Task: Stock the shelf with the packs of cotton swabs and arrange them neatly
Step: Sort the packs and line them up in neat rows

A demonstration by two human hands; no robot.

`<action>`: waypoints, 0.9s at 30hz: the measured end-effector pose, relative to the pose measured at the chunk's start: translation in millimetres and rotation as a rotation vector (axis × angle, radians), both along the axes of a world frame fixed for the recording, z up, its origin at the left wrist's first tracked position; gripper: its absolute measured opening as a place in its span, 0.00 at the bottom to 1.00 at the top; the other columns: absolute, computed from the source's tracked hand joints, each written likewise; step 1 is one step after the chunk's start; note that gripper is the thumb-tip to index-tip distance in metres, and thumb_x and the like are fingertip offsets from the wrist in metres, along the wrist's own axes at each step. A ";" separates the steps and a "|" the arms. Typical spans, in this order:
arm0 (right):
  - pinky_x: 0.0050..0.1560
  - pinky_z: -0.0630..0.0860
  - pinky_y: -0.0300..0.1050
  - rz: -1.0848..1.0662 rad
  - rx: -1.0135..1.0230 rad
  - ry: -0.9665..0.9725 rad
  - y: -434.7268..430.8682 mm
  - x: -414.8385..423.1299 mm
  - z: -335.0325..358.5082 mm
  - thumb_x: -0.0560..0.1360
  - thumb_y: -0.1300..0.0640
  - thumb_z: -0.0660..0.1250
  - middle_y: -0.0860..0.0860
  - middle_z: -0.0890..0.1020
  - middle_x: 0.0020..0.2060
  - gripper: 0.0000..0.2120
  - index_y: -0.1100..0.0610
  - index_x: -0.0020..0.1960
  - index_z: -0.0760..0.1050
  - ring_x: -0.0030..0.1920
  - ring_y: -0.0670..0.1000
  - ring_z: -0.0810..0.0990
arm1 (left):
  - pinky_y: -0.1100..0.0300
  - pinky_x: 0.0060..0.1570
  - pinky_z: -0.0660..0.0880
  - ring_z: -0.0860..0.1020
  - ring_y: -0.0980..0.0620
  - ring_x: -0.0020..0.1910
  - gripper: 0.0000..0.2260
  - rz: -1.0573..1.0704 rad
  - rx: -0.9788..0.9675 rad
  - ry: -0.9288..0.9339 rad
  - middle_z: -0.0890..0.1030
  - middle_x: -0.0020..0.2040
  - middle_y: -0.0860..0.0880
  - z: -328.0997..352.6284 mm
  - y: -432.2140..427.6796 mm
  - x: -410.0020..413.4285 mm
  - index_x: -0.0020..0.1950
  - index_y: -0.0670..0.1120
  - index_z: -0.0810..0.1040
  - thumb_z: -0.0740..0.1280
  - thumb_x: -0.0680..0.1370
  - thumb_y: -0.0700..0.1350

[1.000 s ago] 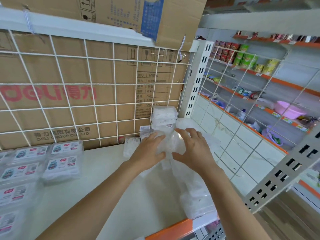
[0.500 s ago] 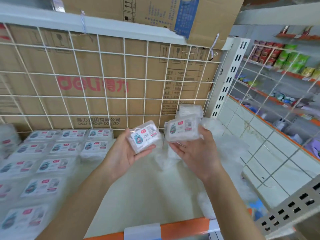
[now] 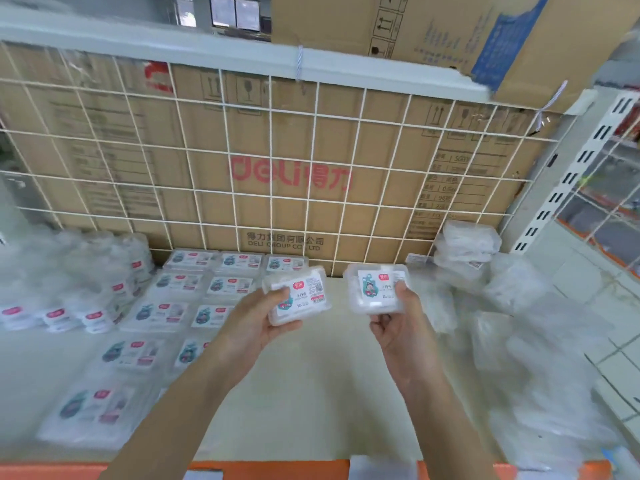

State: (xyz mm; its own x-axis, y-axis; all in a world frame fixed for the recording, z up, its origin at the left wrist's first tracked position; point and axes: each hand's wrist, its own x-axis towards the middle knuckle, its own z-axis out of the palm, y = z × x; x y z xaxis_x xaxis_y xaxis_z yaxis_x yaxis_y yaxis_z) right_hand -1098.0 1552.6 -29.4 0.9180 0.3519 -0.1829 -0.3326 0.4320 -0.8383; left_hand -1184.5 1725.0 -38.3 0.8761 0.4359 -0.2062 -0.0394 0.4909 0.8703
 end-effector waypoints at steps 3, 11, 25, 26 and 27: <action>0.35 0.71 0.37 0.022 -0.053 -0.104 27.8 -18.6 0.9 0.78 0.56 0.60 0.49 0.83 0.38 0.09 0.54 0.44 0.78 0.35 0.45 0.77 | 0.55 0.48 0.80 0.81 0.46 0.54 0.15 -0.009 0.034 0.002 0.81 0.56 0.41 1.7 14.1 -9.8 0.59 0.39 0.76 0.66 0.74 0.42; 0.50 0.75 0.41 0.038 -0.275 -0.309 79.9 -60.2 -13.9 0.70 0.45 0.61 0.50 0.82 0.50 0.17 0.54 0.54 0.74 0.53 0.49 0.80 | 0.55 0.50 0.79 0.79 0.49 0.58 0.33 -0.201 0.220 -0.027 0.80 0.59 0.47 1.8 33.4 -34.8 0.66 0.48 0.71 0.71 0.65 0.60; 0.44 0.77 0.41 0.020 -0.334 -0.271 72.8 -73.7 -29.4 0.72 0.52 0.66 0.46 0.83 0.40 0.13 0.52 0.56 0.74 0.40 0.43 0.81 | 0.76 0.57 0.63 0.64 0.57 0.68 0.24 -0.053 0.700 -0.052 0.64 0.68 0.56 -6.5 38.4 -45.4 0.73 0.55 0.59 0.63 0.80 0.44; 0.43 0.77 0.41 -0.025 -0.367 -0.244 71.5 -70.0 -31.9 0.75 0.55 0.66 0.48 0.82 0.40 0.08 0.51 0.54 0.74 0.39 0.44 0.81 | 0.81 0.55 0.60 0.63 0.60 0.68 0.24 -0.002 0.814 -0.082 0.63 0.68 0.57 -9.7 42.7 -44.5 0.73 0.53 0.60 0.64 0.79 0.47; 0.41 0.77 0.41 -0.050 -0.418 -0.225 70.5 -66.5 -35.1 0.77 0.57 0.64 0.49 0.81 0.40 0.05 0.50 0.52 0.73 0.38 0.46 0.80 | 0.83 0.55 0.57 0.61 0.62 0.68 0.25 0.029 0.921 -0.095 0.63 0.68 0.56 -12.8 47.9 -43.3 0.73 0.51 0.61 0.63 0.77 0.50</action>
